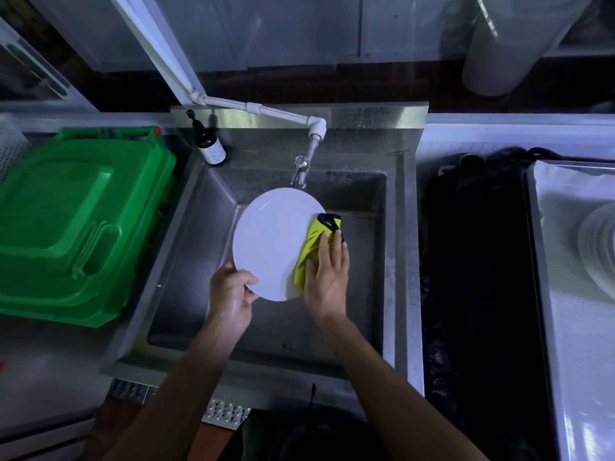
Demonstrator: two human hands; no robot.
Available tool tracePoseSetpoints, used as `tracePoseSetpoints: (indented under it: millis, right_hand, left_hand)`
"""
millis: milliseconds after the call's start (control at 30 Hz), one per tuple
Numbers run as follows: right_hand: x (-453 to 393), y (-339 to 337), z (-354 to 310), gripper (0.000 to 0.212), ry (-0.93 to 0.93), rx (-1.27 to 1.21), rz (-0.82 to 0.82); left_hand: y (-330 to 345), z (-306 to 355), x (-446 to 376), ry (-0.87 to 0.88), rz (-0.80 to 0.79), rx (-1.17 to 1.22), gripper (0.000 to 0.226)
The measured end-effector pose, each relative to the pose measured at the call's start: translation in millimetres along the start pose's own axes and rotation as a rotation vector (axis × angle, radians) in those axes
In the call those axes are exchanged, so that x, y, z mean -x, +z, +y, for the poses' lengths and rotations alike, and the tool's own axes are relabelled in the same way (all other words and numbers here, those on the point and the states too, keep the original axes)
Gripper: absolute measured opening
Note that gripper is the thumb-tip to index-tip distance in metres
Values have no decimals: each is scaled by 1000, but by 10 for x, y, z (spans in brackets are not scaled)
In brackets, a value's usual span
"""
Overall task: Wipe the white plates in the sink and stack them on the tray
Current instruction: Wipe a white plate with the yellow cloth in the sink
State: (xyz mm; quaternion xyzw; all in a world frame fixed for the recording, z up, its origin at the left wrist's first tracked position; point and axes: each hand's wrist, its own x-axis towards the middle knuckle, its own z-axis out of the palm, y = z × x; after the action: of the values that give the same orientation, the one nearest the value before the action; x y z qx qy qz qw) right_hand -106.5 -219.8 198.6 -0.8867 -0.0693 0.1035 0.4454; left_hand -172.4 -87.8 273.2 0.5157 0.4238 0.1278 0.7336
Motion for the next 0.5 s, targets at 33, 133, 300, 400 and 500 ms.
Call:
tracePoseSetpoints:
  millis: [33, 133, 300, 400, 500]
  right_hand:
    - [-32, -28, 16, 63, 1, -34, -1]
    - [-126, -96, 51, 70, -24, -107, -41]
    - [-262, -181, 63, 69, -27, -192, -69]
    - [-341, -272, 41, 64, -35, -270, -73]
    - [-411, -347, 11, 55, -92, -257, -95]
  left_hand:
    - [-23, 6, 1, 3, -6, -12, 45]
    - [-105, 31, -8, 11, -37, -48, 50]
    - [-249, 57, -82, 43, -87, -150, 37]
    - [-364, 82, -139, 58, -125, -273, 38]
    - [-472, 119, -188, 75, -176, -393, 38]
